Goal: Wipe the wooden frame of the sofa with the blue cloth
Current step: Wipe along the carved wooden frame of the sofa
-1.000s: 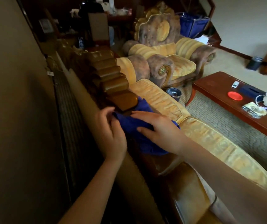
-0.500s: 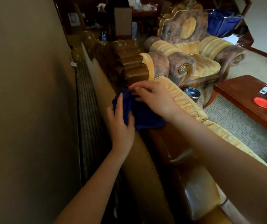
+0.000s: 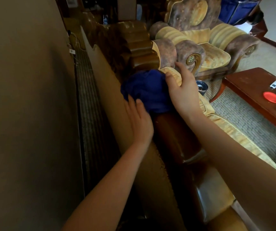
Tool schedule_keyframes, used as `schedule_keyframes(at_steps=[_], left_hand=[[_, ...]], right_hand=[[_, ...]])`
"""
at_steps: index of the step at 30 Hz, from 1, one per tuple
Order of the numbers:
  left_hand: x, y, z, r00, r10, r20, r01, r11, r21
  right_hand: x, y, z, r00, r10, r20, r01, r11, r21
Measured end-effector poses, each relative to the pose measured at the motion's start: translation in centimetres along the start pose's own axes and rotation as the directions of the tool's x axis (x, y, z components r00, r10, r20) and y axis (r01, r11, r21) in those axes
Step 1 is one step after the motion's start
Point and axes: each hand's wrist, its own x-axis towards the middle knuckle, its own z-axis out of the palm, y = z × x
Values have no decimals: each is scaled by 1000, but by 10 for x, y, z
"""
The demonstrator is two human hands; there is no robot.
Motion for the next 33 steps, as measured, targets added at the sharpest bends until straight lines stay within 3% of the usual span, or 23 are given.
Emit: schedule_keyframes(at_steps=[5, 13, 18, 22, 25, 30, 33], left_hand=[[75, -32, -12, 997, 32, 67, -31, 999, -14], [-42, -32, -10, 985, 150, 81, -146, 988, -55], [-3, -41, -7, 981, 185, 65, -173, 972, -157], [53, -36, -16, 994, 83, 70, -76, 993, -96], [50, -25, -17, 996, 42, 84, -37, 998, -57], [-21, -26, -14, 976, 185, 117, -164, 972, -169], [-28, -21, -14, 963, 243, 118, -226, 964, -139]], right_hand=[[6, -6, 7, 980, 115, 161, -106, 992, -63], [5, -8, 9, 974, 86, 208, -65, 992, -105], [2, -9, 6, 973, 88, 213, -67, 992, -103], [1, -11, 4, 972, 101, 210, -87, 993, -76], [3, -11, 4, 973, 104, 208, -97, 994, -45], [2, -6, 8, 978, 30, 208, -21, 999, -42], [-4, -8, 3, 969, -165, 182, 162, 986, 31]])
